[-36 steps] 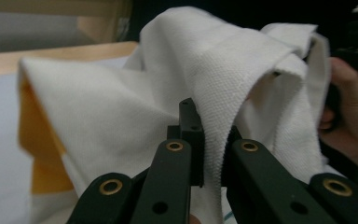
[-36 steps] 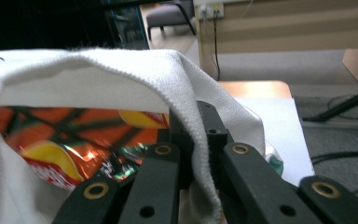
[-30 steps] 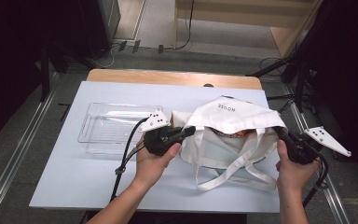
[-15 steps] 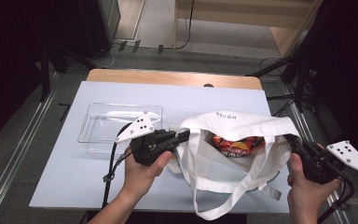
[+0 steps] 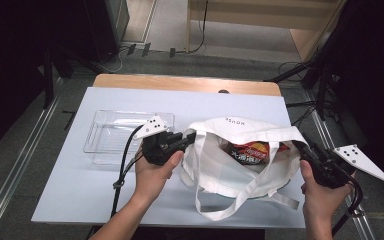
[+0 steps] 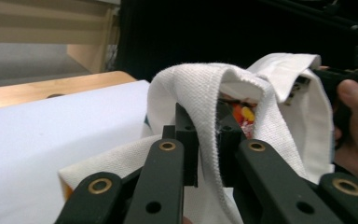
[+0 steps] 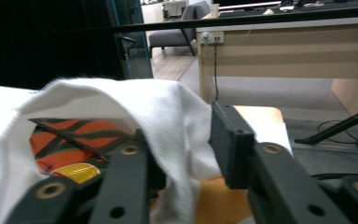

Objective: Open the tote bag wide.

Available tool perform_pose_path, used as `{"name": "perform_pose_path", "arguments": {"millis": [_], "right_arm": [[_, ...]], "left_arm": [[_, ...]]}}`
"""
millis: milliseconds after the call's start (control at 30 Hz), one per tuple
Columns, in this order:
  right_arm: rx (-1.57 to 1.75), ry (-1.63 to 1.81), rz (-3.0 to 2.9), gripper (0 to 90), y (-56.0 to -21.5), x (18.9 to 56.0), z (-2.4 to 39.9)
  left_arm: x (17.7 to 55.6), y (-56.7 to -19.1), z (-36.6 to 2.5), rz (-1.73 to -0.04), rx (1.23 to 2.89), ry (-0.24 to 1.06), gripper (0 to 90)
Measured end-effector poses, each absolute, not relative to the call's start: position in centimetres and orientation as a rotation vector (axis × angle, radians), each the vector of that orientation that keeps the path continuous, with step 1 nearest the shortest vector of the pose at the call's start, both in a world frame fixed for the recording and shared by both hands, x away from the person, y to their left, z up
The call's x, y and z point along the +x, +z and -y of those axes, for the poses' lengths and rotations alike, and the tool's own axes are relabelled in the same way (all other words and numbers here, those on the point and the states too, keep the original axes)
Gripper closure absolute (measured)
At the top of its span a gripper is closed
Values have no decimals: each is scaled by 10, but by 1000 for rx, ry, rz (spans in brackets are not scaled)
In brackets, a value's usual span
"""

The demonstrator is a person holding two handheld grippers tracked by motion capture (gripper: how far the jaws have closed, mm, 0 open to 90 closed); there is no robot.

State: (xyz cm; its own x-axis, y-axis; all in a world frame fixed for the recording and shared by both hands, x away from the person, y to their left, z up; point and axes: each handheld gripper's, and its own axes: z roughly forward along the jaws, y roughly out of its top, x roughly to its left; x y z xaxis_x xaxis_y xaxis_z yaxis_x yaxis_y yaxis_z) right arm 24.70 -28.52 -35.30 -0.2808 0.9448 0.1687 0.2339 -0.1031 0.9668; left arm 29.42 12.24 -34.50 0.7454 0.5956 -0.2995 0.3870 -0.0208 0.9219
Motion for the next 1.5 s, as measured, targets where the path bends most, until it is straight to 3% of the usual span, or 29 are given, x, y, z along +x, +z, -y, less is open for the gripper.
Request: {"name": "perform_pose_path", "arguments": {"millis": [300, 433, 600, 667, 800, 1067, 1167, 1300, 1433, 1500], "right_arm": [[1324, 1365, -1660, 868, -371, 258, 281], [1313, 1357, -1644, 856, -363, 260, 278], [1322, 1385, -1604, 688, -350, 273, 280], [1334, 1394, -1607, 699, -346, 279, 281], [1296, 1371, -1630, 858, -343, 289, 276], [1446, 1277, -1777, 871, -368, 325, 278], [1497, 1266, -1805, 873, -377, 329, 279], [1533, 1263, -1829, 874, -383, 331, 281], [1530, 1268, -1851, 874, -385, 329, 282], [1524, 1268, -1864, 874, -386, 328, 282]], "left_arm": [[306, -364, -124, -908, 1696, 247, 802], [311, -365, -125, -940, 1716, 270, 823], [320, -375, -123, -1008, 1777, 270, 872], [321, -379, -122, -1016, 1801, 272, 878], [319, -386, -120, -995, 1864, 245, 885], [310, -400, -114, -947, 1925, 206, 882], [309, -399, -115, -936, 1895, 205, 798], [309, -397, -116, -937, 1870, 207, 772], [308, -392, -114, -923, 1804, 240, 558], [308, -387, -111, -909, 1794, 267, 504]]}}
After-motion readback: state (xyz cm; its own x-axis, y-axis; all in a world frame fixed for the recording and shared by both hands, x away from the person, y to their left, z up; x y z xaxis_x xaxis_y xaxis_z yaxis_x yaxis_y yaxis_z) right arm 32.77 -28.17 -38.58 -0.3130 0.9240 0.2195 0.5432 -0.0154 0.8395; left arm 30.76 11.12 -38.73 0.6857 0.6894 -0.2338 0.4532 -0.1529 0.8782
